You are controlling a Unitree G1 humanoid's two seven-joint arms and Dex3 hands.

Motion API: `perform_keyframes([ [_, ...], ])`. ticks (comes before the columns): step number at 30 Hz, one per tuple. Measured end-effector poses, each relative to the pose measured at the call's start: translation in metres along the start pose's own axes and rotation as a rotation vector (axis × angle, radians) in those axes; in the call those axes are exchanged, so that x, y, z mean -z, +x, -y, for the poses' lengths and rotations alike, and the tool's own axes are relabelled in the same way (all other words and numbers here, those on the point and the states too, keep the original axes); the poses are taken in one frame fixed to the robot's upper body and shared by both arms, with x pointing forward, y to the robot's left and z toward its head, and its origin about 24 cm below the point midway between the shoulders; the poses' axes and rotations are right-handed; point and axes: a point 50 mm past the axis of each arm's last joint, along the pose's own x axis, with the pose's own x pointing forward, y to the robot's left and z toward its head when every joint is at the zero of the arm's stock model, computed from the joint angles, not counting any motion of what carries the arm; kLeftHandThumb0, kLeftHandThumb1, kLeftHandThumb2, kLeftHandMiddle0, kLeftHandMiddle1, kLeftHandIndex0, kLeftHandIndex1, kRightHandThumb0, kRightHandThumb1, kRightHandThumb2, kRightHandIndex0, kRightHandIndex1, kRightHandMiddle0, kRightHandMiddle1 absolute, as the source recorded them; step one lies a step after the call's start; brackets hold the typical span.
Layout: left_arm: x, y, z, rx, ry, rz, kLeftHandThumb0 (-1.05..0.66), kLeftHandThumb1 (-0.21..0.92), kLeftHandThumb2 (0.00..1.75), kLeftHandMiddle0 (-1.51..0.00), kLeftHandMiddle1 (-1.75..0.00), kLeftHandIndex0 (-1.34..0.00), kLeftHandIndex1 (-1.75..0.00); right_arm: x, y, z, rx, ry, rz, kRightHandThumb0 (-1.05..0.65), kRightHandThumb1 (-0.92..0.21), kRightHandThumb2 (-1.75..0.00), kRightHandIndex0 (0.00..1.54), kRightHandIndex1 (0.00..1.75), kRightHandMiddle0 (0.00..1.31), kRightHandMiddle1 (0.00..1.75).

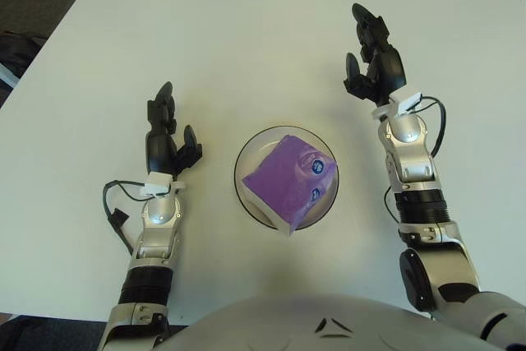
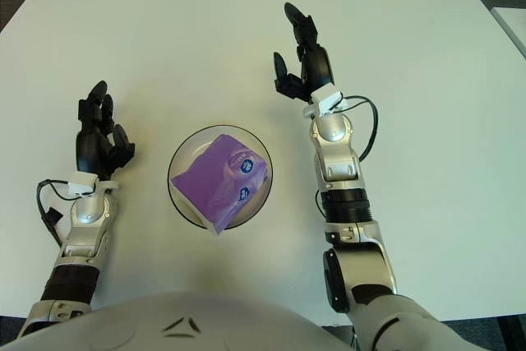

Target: Put the tissue paper into the plate.

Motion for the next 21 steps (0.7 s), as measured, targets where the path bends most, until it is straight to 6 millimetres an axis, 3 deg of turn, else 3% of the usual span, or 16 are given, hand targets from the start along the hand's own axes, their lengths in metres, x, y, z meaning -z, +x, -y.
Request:
perform_keyframes([
  [11,0.000,-0.004,-0.001,-0.002,0.002,-0.005,-0.67,0.92,0.80,-0.25,-0.04,0.00,-0.58,0.028,-0.035,-0.011,0.078,0.112,-0.140,-0.69,-0.92,-1.00,0.25,0.09,0.00,0.67],
  [21,0.000,-0.011,-0.003,-0.005,0.006,-0.021,-0.67,0.92,0.80,-0.25,-0.04,0.00,-0.56,0.039,-0.062,-0.019,0.107,0.159,-0.215,-0.68,-0.92,-0.98,0.24,0.08,0.00,0.65],
])
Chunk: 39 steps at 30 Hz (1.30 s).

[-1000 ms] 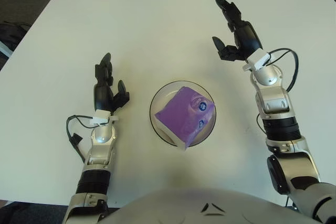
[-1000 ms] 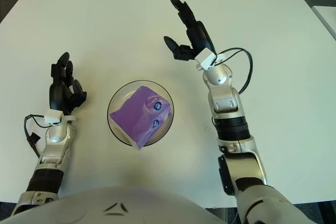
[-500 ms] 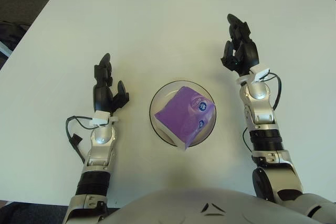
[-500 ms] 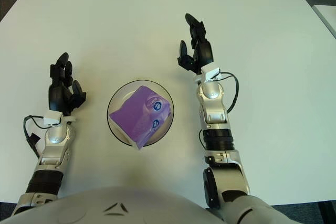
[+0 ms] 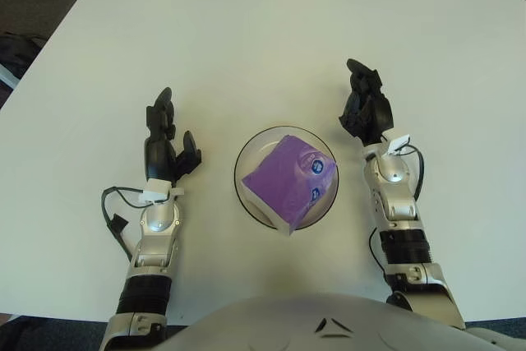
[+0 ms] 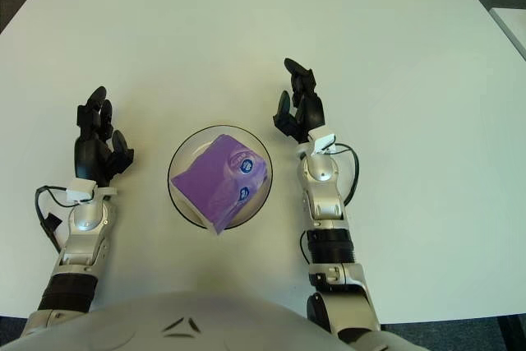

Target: Put the tissue paper into the plate.

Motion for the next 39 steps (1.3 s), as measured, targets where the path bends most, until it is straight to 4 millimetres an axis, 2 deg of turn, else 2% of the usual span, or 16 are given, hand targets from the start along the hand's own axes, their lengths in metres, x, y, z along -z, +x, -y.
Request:
perform_keyframes([
  [5,0.000,-0.002,-0.001,-0.001,0.002,-0.006,-0.67,0.92,0.80,-0.25,-0.04,0.00,-0.56,0.005,-0.013,0.000,0.012,0.011,-0.028,-0.68,-0.92,-0.98,0.24,0.08,0.00,0.65],
  [15,0.001,-0.005,-0.002,-0.003,0.004,-0.018,-0.67,0.92,0.81,-0.26,-0.04,0.00,-0.56,0.008,-0.027,0.004,0.034,0.017,-0.059,-0.69,-0.92,-0.98,0.25,0.07,0.00,0.64],
  [39,0.004,-0.008,-0.003,0.005,0.012,-0.050,-0.69,0.92,0.81,-0.27,-0.04,0.00,-0.57,0.011,-0.038,0.008,0.048,0.014,-0.040,-0.60,-0.92,-0.95,0.26,0.07,0.00,0.62],
])
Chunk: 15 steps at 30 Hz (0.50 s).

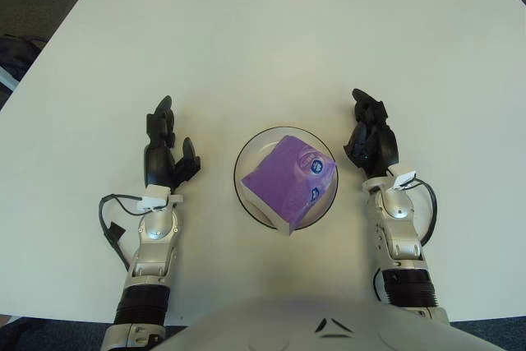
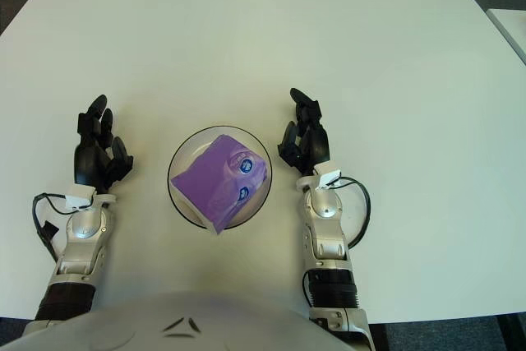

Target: Put the tissue paper into the plate.

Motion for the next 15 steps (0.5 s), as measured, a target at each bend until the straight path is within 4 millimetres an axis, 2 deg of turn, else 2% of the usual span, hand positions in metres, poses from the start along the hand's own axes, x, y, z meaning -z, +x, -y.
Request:
perform_keyframes([
  [15,0.0001,-0.0010,-0.0003,0.000,0.003,-0.002,-0.70,0.92,0.81,-0.26,-0.03,0.00,-0.58,0.0031,-0.0064,-0.0018,0.001,-0.002,0.008,-0.57,-0.92,-0.93,0.25,0.06,0.00,0.62],
])
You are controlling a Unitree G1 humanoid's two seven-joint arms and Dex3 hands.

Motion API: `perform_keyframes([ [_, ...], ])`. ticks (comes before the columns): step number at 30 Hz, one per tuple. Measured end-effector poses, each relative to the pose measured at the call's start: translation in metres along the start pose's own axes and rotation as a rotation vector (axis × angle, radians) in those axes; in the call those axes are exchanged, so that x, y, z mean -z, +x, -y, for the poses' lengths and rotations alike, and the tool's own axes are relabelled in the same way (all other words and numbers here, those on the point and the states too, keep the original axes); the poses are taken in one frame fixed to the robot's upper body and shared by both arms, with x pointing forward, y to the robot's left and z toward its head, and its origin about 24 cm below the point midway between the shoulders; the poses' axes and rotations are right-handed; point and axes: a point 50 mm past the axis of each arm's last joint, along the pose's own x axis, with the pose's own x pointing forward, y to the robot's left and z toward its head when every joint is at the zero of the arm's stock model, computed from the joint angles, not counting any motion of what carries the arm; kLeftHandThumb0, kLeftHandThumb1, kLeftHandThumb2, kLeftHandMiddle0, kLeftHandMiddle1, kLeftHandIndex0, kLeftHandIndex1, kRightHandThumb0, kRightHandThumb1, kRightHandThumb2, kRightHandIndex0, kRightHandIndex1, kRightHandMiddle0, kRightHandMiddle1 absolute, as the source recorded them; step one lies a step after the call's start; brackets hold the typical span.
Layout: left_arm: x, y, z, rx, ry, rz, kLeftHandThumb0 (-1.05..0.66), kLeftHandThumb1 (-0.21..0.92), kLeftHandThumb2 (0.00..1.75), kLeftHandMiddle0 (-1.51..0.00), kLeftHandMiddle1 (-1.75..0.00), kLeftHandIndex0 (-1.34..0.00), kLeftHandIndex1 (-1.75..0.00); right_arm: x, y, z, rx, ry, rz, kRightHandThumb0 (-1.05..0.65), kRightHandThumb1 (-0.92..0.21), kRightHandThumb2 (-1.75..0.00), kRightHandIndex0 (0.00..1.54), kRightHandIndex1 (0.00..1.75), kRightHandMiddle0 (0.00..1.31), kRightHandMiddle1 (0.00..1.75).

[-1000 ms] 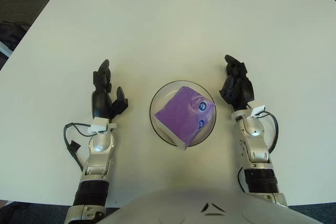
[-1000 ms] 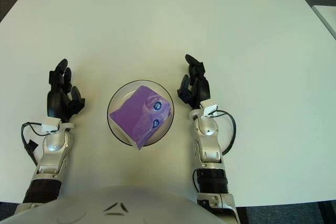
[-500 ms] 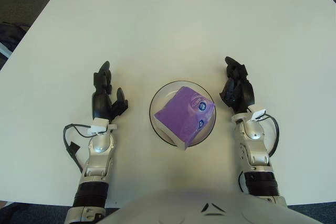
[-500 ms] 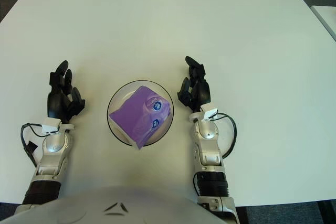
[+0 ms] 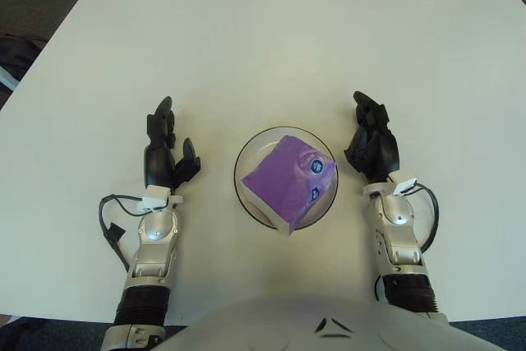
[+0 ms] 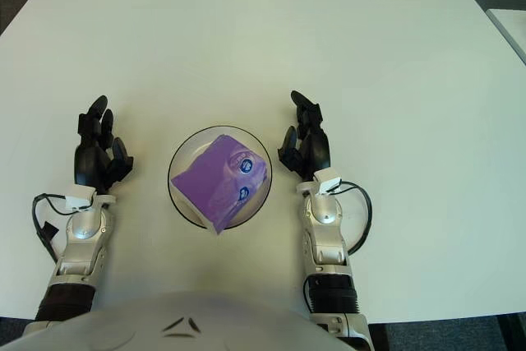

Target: Put the tissue paper into the plate.

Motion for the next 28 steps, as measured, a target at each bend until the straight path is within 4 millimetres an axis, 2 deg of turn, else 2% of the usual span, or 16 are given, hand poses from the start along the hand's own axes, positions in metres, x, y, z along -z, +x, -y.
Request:
perform_keyframes([
  [28,0.0001,-0.0046,-0.0007,0.018,0.006,-0.007,-0.69,0.92,0.81,-0.25,-0.02,0.00,-0.56,0.0039,0.0010,-0.0022,-0.021,0.000,0.011,-0.57,-0.92,-0.91,0.26,0.05,0.00,0.61],
])
